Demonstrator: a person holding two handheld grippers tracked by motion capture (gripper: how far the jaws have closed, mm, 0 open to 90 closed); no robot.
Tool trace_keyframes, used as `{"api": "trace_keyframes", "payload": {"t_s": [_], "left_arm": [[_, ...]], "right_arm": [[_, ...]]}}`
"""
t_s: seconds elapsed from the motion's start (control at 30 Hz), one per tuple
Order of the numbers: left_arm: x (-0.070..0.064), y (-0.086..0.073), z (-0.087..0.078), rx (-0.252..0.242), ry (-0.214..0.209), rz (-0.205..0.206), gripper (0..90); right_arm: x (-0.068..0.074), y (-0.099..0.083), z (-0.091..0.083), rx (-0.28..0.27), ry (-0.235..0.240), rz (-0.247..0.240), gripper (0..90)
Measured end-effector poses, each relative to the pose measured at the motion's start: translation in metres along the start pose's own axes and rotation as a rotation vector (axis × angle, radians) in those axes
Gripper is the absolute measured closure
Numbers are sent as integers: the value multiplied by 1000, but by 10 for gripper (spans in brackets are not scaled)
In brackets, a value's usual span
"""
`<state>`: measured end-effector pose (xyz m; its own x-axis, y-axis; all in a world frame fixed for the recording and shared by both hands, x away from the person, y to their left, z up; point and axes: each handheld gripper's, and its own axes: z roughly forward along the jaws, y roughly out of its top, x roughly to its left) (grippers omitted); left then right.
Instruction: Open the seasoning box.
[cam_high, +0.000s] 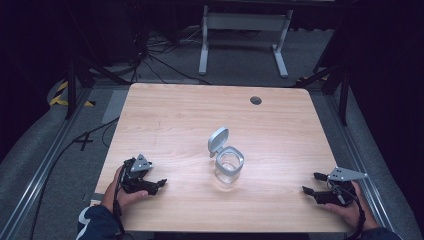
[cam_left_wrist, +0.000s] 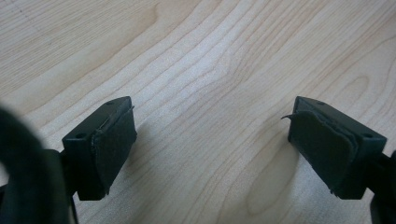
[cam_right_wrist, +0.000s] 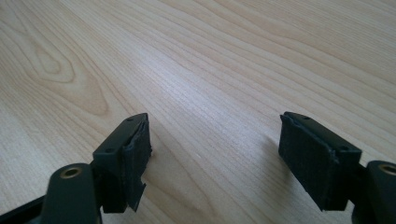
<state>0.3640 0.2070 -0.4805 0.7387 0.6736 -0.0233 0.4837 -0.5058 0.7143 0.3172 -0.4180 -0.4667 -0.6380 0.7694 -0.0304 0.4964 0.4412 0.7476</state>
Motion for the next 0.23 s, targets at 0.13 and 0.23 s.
{"api": "trace_keyframes", "payload": {"t_s": [0.13, 0.23], "left_arm": [[0, 0, 0, 5, 0, -1, 151], [0, 0, 0, 1, -1, -2, 151]], "right_arm": [[0, 0, 0, 0, 0, 0, 251], [0, 0, 0, 0, -1, 0, 250]]}}
